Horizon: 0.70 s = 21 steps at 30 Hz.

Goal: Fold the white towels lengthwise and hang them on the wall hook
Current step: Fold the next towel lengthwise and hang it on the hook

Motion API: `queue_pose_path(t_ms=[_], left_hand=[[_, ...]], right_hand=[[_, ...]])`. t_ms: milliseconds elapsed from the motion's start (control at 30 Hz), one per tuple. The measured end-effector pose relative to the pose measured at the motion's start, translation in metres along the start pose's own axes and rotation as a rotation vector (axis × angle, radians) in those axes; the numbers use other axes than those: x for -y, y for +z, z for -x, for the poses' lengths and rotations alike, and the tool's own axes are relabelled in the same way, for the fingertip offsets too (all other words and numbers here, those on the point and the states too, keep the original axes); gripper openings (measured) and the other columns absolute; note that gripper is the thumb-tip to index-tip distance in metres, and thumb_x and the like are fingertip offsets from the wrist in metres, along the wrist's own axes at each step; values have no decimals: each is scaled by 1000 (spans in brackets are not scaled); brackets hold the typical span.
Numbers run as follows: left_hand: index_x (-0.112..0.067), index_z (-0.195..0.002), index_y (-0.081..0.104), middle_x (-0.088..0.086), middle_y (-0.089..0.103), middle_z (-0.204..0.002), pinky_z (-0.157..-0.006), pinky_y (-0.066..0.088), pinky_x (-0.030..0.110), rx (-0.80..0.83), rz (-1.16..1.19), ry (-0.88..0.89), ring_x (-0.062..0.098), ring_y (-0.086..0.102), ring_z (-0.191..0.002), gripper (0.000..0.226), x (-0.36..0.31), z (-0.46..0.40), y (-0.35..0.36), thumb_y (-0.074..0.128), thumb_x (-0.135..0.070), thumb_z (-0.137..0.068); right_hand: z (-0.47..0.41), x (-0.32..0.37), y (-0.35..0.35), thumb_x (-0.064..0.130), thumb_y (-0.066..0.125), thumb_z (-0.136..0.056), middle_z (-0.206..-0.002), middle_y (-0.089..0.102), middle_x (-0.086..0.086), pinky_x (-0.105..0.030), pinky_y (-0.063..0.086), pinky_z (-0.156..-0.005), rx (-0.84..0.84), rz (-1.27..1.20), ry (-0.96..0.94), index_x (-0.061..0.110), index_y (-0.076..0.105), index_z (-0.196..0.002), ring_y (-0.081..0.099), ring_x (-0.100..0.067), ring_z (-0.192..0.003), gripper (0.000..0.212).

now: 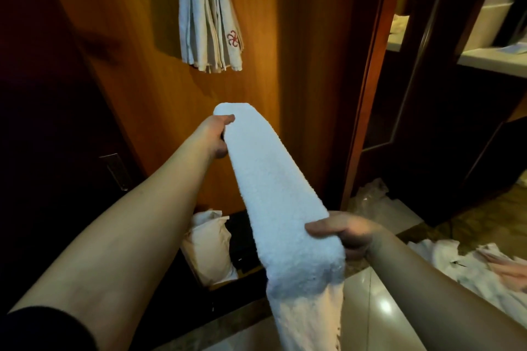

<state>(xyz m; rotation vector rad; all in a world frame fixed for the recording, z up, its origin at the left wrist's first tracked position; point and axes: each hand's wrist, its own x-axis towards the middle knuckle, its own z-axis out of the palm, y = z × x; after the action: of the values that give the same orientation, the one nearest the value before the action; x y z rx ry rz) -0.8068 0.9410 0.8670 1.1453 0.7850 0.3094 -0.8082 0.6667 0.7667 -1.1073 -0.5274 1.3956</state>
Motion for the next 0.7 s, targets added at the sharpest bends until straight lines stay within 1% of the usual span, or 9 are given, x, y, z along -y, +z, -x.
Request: queue_pose_path(t_ms=[100,167,267,333,400,467,500,567,700], left_hand=[[4,-124,52,16,72,-103,-80,57,38,79,-43,-8,26,70,-85,35,11,-15,-5,44,-25,-107],[4,-107,58,20,72,-100,-72,56,41,184,-56,-52,28,70,-85,56,23,-24,-13,31,-45,-108],[-5,-128,46,21,58,-132,-79,55,45,226,-140,-138,35,60,-117,64,45,-39,-24,34,-62,-100],[-9,-129,49,17,60,-131,-86,52,43,184,-236,-109,35,60,-119,62,62,-42,-27,42,-62,-98],[-9,-109,61,11,65,-112,-83,51,36,131,-196,33,27,64,-99,48,77,-29,-22,48,-54,-99],[-15,-98,62,6,66,-101,-75,47,32,31,-170,275,19,62,-84,28,92,-1,-19,49,-40,-103],[-19,-96,61,2,65,-98,-76,45,32,-5,-164,408,16,60,-83,19,100,14,-18,50,-33,-103],[-28,-98,58,-5,62,-100,-85,44,30,38,-170,629,11,58,-93,3,119,49,-16,58,-31,-98],[-32,-133,41,-10,45,-134,-99,44,25,109,-556,832,3,47,-123,51,141,80,-3,63,-42,-88]], right_hand=[[-3,15,2,31,100,-46,-106,74,-15,-37,58,-84,-27,6,-97,4,78,-102,72,-27,-98,66],[-3,29,6,33,100,-43,-105,74,-15,-37,59,-84,-64,-24,-170,4,79,-101,73,-27,-97,68],[-4,57,13,39,99,-43,-105,75,-14,-37,59,-85,-126,-17,-271,7,79,-101,73,-26,-97,68],[-11,75,16,43,96,-49,-116,72,-16,-42,53,-97,-194,27,-352,9,75,-113,69,-29,-108,76],[-18,89,21,47,92,-58,-124,69,-15,-46,43,-109,-327,74,-409,9,66,-124,65,-30,-116,81],[-24,98,25,43,77,-81,-119,72,-9,-44,40,-113,-451,78,-473,9,66,-120,67,-24,-114,53],[-26,101,28,39,67,-91,-116,73,-6,-43,40,-113,-494,86,-499,9,67,-118,68,-21,-112,40],[-30,106,34,37,60,-97,-117,73,-3,-43,41,-113,-601,120,-542,8,62,-125,67,-17,-112,41],[-39,116,53,47,58,-96,-121,68,-1,-42,46,-107,-748,200,-577,6,50,-135,65,-18,-110,57]])
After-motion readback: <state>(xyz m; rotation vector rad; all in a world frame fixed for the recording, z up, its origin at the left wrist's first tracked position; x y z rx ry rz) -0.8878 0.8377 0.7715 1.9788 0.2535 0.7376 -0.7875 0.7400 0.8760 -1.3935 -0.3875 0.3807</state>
